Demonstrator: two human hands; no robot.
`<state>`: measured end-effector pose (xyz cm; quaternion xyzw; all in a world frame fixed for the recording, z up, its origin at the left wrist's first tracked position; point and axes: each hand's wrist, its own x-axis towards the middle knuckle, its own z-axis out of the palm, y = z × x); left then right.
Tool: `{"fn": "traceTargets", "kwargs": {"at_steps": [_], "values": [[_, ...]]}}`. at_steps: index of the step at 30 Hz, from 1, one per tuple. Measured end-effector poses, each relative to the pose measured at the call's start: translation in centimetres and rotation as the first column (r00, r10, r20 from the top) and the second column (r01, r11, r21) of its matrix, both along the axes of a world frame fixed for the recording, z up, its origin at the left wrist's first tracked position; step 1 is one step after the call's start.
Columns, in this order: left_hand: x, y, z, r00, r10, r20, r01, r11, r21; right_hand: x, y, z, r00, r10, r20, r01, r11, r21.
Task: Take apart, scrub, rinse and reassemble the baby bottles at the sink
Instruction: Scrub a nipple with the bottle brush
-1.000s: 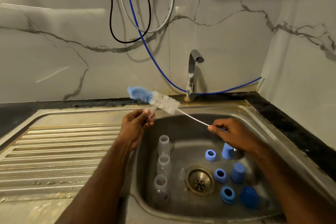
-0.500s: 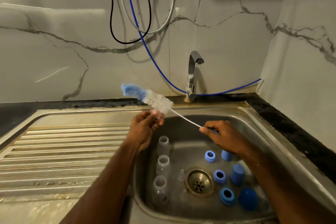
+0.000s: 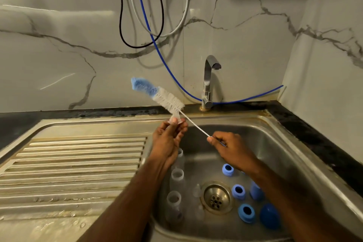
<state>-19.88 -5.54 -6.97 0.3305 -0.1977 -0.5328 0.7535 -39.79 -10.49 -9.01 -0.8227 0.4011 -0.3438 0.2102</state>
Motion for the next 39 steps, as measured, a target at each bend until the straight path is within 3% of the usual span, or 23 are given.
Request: {"fn": "traceTargets", "kwargs": {"at_steps": [3,7,13,15,18,20,23,29,31,34,39], "values": [[-0.6,-0.3,0.3,0.999,0.032,0.022,-0.032,0.999,0.001,0.5,0.0,0.0,0.998,-0.042,0.044,0.041,0.999,0.014],[1.5,-0.3,0.2,0.991,0.116,-0.068,-0.113,0.993,0.043,-0.9,-0.4,-0.1,0.998,0.049,0.027,-0.053,0.982,0.181],[3.6,-0.3,0.4,0.946,0.268,-0.180,-0.253,0.962,0.101,-1.5,-0.8,-0.4,0.995,0.047,0.085,-0.066,0.970,0.234],[3.9,-0.2,0.0,0.961,0.259,-0.097,-0.248,0.962,0.114,-1.3,-0.5,-0.3,0.995,0.087,0.047,-0.096,0.965,0.244],[1.3,-0.3,-0.7,0.977,0.132,0.168,-0.147,0.985,0.086,0.1,0.2,-0.5,0.996,0.088,0.014,-0.089,0.978,0.187],[-0.5,-0.5,-0.8,0.972,0.079,0.220,-0.093,0.994,0.051,0.7,0.2,-0.6,0.999,0.029,0.014,-0.030,0.993,0.116],[-0.6,-0.6,-0.4,0.988,0.081,0.133,-0.087,0.995,0.043,0.0,-0.4,-0.4,1.000,0.000,0.016,-0.001,0.998,0.061],[3.1,-0.4,0.0,0.967,0.255,0.003,-0.254,0.963,0.093,-1.6,-0.9,0.0,0.998,0.039,-0.052,-0.035,0.997,0.073],[3.5,-0.3,-0.3,0.961,0.258,0.097,-0.266,0.960,0.087,-1.8,-0.9,0.0,0.997,0.030,-0.075,-0.024,0.996,0.084],[2.7,-0.2,-0.7,0.898,0.167,0.408,-0.189,0.982,0.014,-1.6,-0.7,-0.2,0.997,-0.019,-0.073,0.023,0.998,0.060],[2.7,-0.1,-0.6,0.844,0.142,0.518,-0.165,0.986,-0.002,-1.9,-0.7,-0.1,0.999,-0.036,-0.031,0.037,0.999,0.034]]}}
